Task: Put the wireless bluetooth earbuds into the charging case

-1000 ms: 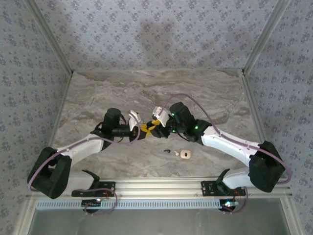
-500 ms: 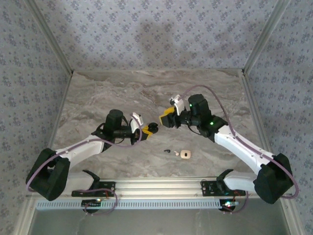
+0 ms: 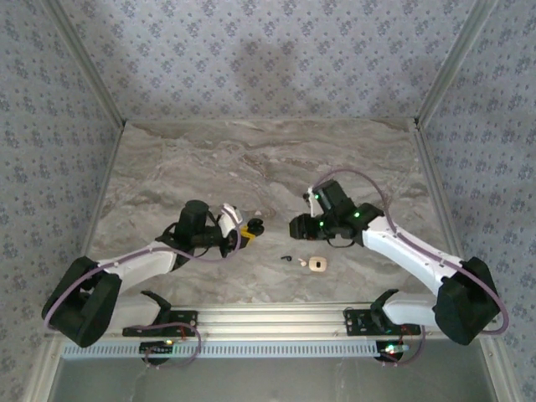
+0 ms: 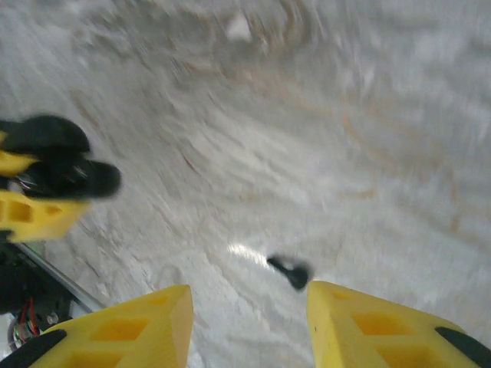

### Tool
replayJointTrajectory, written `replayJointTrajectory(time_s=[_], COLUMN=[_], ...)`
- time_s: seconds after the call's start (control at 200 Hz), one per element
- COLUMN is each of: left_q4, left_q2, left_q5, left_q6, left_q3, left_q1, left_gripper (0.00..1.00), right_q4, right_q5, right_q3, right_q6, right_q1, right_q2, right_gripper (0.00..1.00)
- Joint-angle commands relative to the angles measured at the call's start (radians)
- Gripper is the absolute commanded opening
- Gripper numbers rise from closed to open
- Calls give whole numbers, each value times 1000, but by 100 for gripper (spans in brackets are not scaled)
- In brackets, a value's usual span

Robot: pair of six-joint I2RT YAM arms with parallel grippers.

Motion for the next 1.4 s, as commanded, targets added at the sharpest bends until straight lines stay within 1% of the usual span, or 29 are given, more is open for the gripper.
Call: replayJointTrajectory(time_s=[0.0,0.08,0.19,0.345,0.455,0.57,0.68,0.849,1.094,1.284,1.399], left_q4=[74,76,102,158,163,163,157,139,133,132,127], left_q2=[-39,-34,-11,-3,-3,-2,-9,-32,-37,-51,-56], left_q5=[-23,-31,-29,-25,-27,-27,-26,-27,-25,-23,-15], left_q6=[-26,-32,-49,-82,-88,-94,-94,-89,-86,-88,-88], left_q3=[-16,-12,-14,-31,-31,-34,-35,-39,-47,-57,-59], left_q1=[-8,-5,-5,-2,3,9,13,23,42,57,64], left_gripper=[11,11,11,11,11,11,11,11,11,11,11], right_q4=[-48,3,78,118,160,162,158,172,160,69,-36], right_q5=[55,89,106,77,62,57,77,107,114,115,144], right_q3=[-44,-86,-122,-108,-103,-81,-62,-43,-2,44,100], right_q6=[231,317,403,428,442,429,414,383,317,285,265], right_q1=[80,127,159,182,186,185,181,145,98,97,107], right_q2=[6,16,60,174,232,289,325,343,357,330,308], right_gripper=[46,46,46,47,47,47,47,44,44,44,44])
